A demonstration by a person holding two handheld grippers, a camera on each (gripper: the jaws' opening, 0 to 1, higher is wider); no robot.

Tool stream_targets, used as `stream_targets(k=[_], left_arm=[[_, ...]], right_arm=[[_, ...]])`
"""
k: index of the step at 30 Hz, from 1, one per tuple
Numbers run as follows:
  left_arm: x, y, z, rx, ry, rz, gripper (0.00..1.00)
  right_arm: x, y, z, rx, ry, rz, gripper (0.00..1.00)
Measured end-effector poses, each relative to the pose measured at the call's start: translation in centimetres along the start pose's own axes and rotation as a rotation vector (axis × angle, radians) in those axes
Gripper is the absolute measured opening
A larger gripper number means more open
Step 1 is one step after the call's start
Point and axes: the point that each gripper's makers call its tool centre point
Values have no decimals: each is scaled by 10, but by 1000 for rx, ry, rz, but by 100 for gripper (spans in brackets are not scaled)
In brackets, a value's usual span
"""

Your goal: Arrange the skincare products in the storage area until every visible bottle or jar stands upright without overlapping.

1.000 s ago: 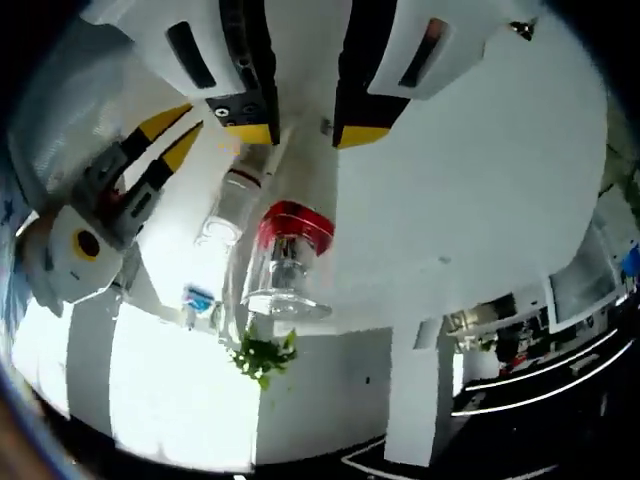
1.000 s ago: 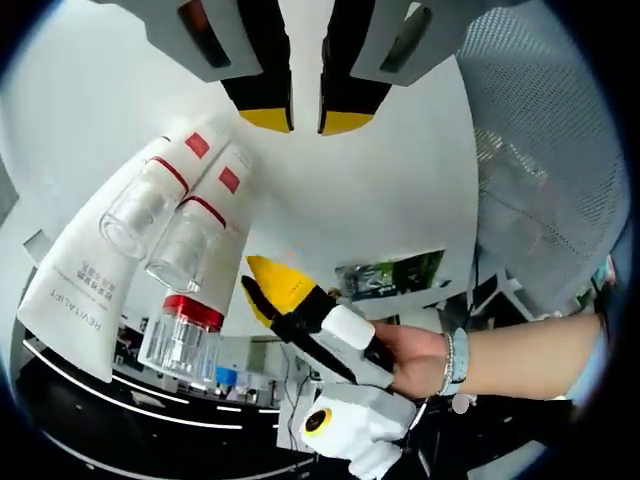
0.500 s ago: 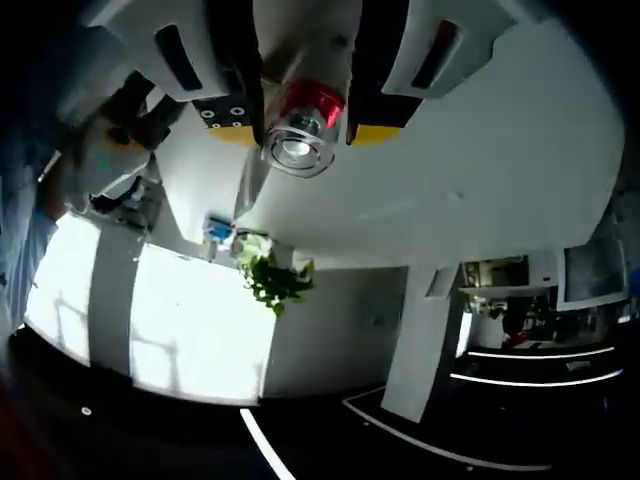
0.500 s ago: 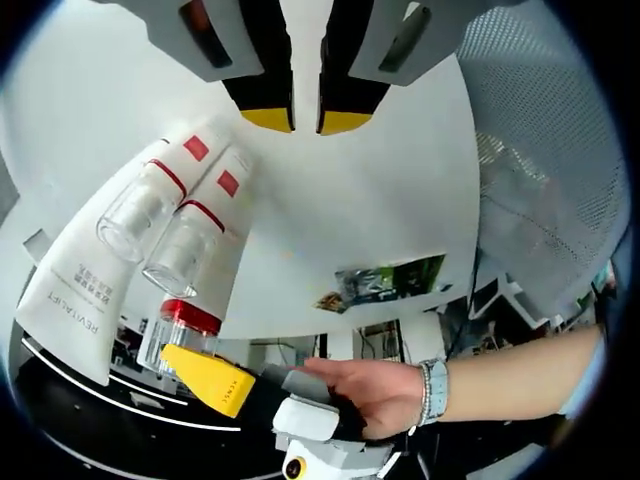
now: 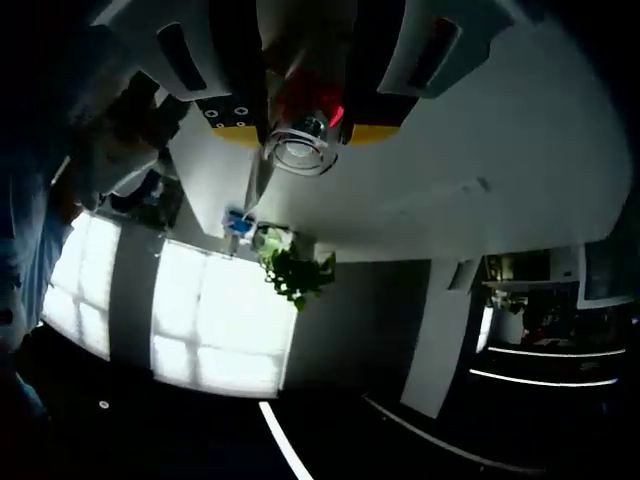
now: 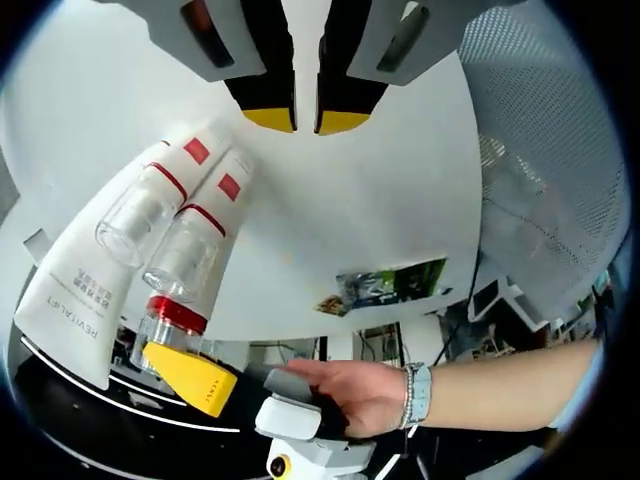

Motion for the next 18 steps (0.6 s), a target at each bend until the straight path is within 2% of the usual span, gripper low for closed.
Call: stream_targets(k=[9, 18], left_arm=[[6, -1, 7, -12, -41, -7, 35], [10, -1, 8, -18, -32, -1, 35]], right_arm=[[1, -1, 0, 3, 4, -1, 0], [1, -2, 0, 1, 4, -4, 0]])
Point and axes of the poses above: the point that each gripper's makers call its tool centre point, and the gripper's own axes: x roughly forward along the fingers, z roughly to its right, y roughly out of its top, and after that the axes turned 3 degrees about -y, right-handed
